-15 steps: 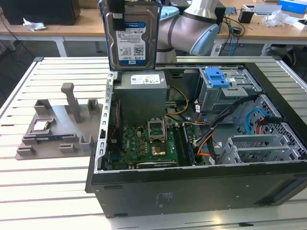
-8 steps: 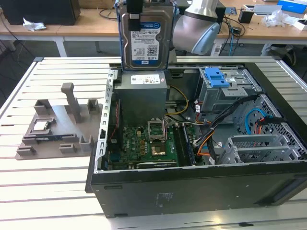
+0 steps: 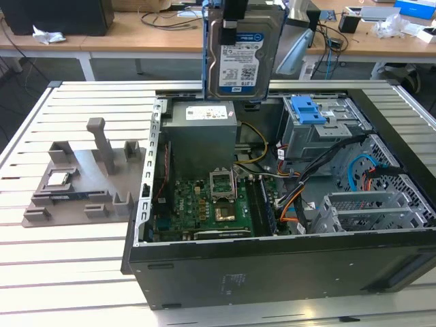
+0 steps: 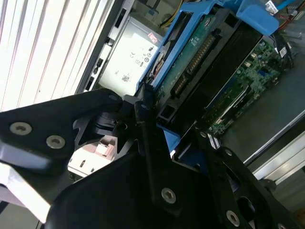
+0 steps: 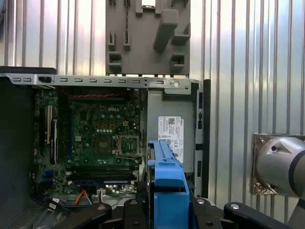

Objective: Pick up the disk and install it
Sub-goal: 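Pick up the disk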

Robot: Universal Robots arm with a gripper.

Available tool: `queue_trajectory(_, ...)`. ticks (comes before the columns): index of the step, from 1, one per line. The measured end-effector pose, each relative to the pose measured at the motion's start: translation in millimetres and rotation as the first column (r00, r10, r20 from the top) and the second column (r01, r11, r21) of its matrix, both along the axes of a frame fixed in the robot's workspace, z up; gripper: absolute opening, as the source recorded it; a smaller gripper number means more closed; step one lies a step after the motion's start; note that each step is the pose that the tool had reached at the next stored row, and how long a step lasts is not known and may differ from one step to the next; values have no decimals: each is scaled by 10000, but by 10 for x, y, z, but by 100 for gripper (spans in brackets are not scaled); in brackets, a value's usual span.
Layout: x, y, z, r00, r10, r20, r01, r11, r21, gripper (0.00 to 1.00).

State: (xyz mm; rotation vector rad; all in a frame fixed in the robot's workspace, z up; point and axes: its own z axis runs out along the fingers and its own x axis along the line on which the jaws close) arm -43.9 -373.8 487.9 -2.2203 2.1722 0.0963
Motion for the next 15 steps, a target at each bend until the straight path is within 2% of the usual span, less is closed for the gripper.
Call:
queue_trajectory(3,147,-9,-2,10000,1,-12,-1,10000,1,37)
queue_trajectory(5,181,-33,-2,10000,0,-21,0,10000,2,37)
queue_trajectory(7,197,-120,-3,10000,-6,-26,6,10000,1,37)
queue_trajectory(10,212,-205,-3,10000,-8,-29,8,10000,1,37)
queue_trajectory(15,240,-298,-6,10000,-9,-38,9,10000,1,37)
